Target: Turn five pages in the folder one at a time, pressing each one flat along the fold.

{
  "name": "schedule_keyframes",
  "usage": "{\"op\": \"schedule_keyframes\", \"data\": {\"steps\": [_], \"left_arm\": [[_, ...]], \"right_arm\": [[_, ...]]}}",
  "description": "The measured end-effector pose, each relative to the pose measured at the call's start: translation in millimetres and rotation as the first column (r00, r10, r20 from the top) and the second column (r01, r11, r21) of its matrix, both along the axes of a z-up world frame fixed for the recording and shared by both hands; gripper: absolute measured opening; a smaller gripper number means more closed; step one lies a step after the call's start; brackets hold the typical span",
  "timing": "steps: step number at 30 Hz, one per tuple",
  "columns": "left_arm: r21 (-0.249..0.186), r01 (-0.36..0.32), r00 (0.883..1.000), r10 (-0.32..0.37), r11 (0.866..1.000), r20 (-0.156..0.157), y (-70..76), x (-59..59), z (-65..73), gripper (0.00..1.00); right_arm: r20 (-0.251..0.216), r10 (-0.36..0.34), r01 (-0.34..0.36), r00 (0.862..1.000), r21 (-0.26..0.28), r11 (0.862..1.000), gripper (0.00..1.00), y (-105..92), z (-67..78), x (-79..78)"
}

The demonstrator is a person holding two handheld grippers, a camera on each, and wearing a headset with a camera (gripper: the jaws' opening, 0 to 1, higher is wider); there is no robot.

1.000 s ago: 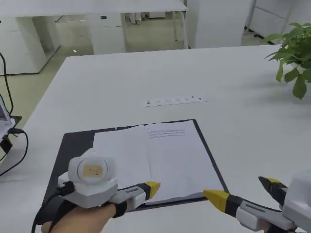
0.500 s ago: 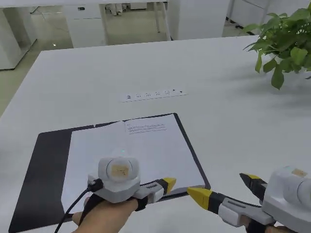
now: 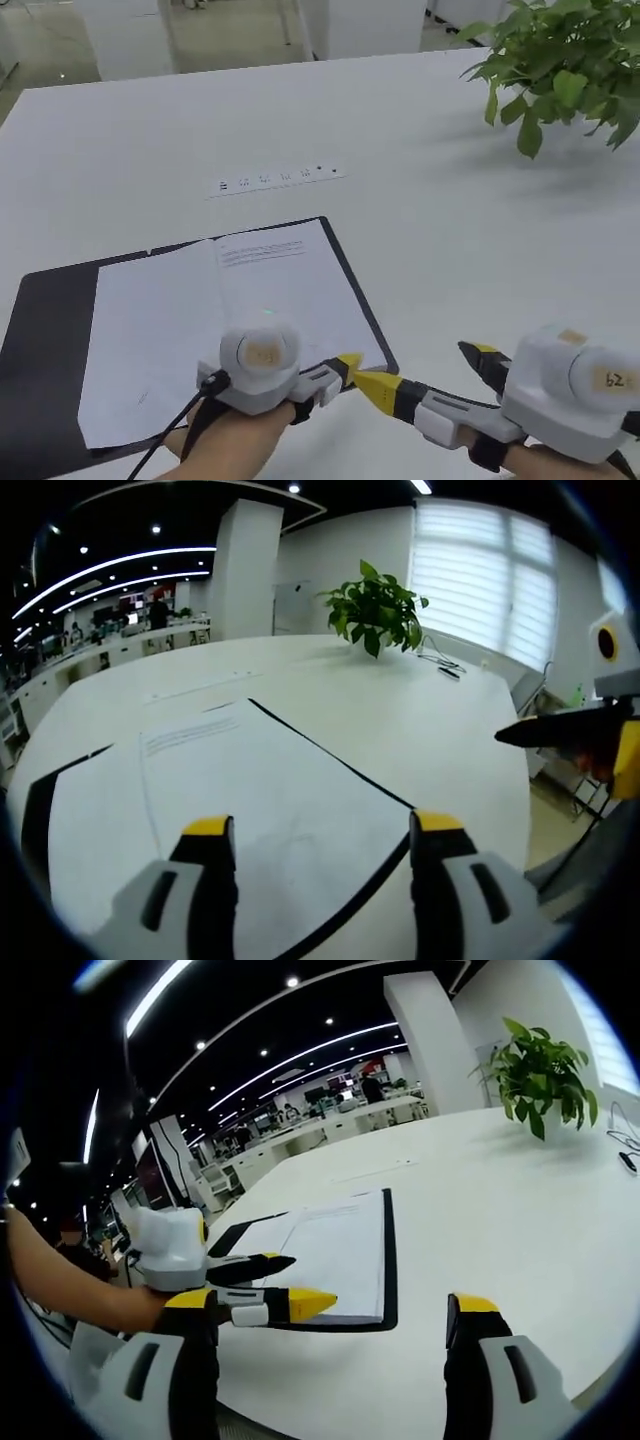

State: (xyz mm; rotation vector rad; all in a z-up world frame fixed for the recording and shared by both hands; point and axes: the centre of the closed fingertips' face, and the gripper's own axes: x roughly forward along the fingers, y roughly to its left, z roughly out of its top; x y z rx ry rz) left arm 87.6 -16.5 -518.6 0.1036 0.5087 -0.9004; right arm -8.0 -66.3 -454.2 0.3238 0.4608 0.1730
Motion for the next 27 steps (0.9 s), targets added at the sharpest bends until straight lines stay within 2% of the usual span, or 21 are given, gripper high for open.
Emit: {"op": "schedule_keyframes", "data": {"steps": [3, 7, 12, 14, 15, 16, 18, 27], "left_arm": [[-0.010, -0.006, 1.000, 0.006, 1.000, 0.011, -5.4, 2.5, -2.5, 0.69], [0.001, 0.001, 1.000, -0.001, 1.000, 0.031, -10.6, 3.1, -7.9, 0.68], [0.032, -0.022, 0.999, 0.021, 0.999, 0.041, -10.6, 5.4, -21.2, 0.61], [0.060, -0.019, 0.999, 0.016, 0.998, 0.040, -9.3, 2.7, -29.4, 0.61], [0.058, -0.012, 0.997, 0.008, 0.998, 0.072, -9.8, 3.1, -27.3, 0.61], [0.055, -0.017, 0.998, 0.013, 0.998, 0.067, -9.3, 1.6, -28.8, 0.61], [0.056, -0.013, 0.996, 0.008, 0.998, 0.084, -8.7, 2.8, -28.5, 0.61], [0.033, -0.008, 0.994, 0.004, 0.999, 0.111, -4.9, 5.3, -29.1, 0.55]], "right_arm": [[-0.011, -0.002, 0.002, 1.000, 0.000, 1.000, 0.94, -1.2, -3.1, -0.5], [-0.012, -0.013, 0.013, 1.000, 0.009, 1.000, 0.93, -3.4, -3.7, 0.2], [-0.020, -0.015, 0.015, 1.000, 0.010, 1.000, 0.93, -3.5, -5.4, 0.5], [-0.022, -0.016, 0.017, 1.000, 0.012, 1.000, 0.93, -3.8, -6.0, 0.6], [-0.024, -0.018, 0.018, 1.000, 0.013, 1.000, 0.93, -4.1, -6.2, 0.7], [-0.028, -0.019, 0.019, 0.999, 0.014, 1.000, 0.93, -4.5, -6.7, 0.6], [-0.029, -0.022, 0.022, 0.999, 0.016, 1.000, 0.93, -5.0, -6.8, 0.9], [-0.049, -0.007, 0.008, 0.999, 0.014, 1.000, 0.92, -3.3, -12.3, 3.2]]}}
